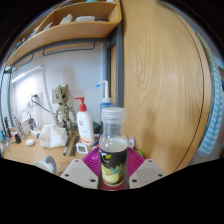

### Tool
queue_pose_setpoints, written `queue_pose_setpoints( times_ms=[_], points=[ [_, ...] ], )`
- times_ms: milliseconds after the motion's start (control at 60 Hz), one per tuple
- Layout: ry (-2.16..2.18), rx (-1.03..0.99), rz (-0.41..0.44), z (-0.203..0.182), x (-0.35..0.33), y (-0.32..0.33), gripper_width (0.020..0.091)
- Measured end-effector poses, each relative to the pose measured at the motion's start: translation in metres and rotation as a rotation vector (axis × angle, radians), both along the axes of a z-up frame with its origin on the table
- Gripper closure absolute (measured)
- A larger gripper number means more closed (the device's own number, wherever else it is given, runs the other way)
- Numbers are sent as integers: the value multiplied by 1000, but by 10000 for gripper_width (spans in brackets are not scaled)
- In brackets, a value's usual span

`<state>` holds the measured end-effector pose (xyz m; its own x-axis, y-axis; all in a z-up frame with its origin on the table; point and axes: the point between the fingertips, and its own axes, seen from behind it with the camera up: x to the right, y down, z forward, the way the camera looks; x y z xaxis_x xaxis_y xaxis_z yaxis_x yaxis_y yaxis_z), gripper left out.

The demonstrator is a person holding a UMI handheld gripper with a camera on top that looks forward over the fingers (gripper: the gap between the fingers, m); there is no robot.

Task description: Pour water

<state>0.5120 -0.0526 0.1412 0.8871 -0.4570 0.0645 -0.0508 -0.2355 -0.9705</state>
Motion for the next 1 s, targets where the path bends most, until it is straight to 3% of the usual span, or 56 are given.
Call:
queue_pose_setpoints(
  times_ms=[67,317,417,483,733,1000],
  points=[
    [34,2,3,-14,-2,-2,776],
    [-7,43,16,-11,-4,-7,690],
    [14,-29,4,-25,-2,-13,389],
    [23,-65,3,-29,-4,-23,289],
    [117,-217,23,-30,-35,-103,300],
    [165,-265,96,41,-68,-157,303]
  ],
)
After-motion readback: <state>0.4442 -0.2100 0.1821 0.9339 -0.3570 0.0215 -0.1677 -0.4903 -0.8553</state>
